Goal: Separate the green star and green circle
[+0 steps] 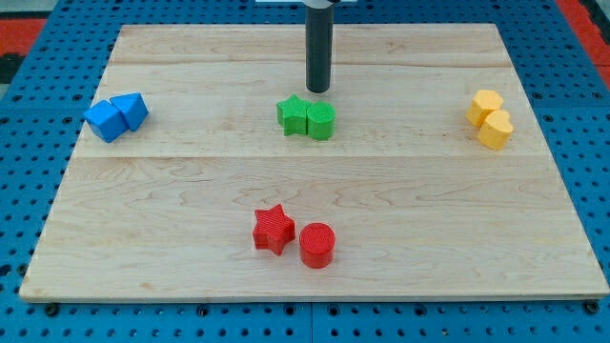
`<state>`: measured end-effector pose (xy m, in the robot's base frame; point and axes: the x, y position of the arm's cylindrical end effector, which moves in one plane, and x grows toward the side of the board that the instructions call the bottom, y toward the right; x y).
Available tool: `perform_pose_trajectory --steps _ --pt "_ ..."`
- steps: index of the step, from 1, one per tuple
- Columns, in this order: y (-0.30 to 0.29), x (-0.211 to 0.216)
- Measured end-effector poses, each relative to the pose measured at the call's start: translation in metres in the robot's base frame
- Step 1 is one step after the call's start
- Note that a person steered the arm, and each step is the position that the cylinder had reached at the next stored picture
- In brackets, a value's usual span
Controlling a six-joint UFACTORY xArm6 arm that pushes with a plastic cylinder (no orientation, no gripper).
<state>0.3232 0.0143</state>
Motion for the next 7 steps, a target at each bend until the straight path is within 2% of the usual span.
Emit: perform_pose_trajectory --steps 2,3,4,5,6,7 --pt "-0.041 0.017" --pt "-0.026 0.024" --pt "0.006 0.059" --pt "0.013 0.077" --pt "0.013 0.042" --pt "0.016 0.06"
